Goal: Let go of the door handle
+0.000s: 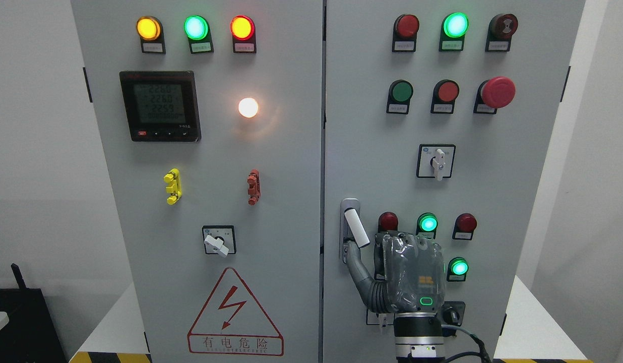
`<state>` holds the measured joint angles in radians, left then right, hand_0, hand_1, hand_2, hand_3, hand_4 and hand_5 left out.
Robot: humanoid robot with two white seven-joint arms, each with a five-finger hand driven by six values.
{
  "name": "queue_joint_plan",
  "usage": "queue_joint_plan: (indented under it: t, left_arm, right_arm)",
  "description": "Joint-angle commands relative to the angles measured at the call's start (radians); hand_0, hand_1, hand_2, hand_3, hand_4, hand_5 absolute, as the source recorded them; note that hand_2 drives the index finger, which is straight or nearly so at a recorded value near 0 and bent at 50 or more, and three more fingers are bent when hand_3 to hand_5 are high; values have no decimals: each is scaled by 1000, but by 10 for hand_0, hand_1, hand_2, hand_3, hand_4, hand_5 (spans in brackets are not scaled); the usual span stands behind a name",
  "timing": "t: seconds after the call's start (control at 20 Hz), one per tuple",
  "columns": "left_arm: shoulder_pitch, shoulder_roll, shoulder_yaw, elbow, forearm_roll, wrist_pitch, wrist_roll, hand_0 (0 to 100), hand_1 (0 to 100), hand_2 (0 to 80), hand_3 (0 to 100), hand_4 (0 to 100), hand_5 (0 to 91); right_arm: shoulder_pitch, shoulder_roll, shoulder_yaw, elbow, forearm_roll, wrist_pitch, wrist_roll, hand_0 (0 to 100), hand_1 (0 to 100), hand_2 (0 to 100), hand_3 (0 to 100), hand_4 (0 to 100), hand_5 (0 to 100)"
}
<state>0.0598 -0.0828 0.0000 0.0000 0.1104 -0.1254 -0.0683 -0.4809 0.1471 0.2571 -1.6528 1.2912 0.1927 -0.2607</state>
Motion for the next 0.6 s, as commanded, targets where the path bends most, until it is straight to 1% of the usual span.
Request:
queue_joint_plan:
  t: [0.0, 0.15, 0.55]
  left_arm:
    - [0, 0, -12, -15, 0, 0, -1, 120, 389, 0, 0, 0, 0]
    - [0, 0, -12, -15, 0, 0, -1, 120, 389, 0, 0, 0, 0]
    - [0, 0, -12, -15, 0, 0, -1, 120, 389, 0, 0, 0, 0]
  right_arm:
    - [1, 0, -7, -1, 5, 1, 1, 552, 354, 1000, 1000, 1000, 972]
    - [1, 2, -18, -2, 4, 1, 1, 553, 354, 1000, 1000, 1000, 972]
    - [-1, 0, -19, -10, 5, 1, 1, 555, 354, 1000, 1000, 1000, 972]
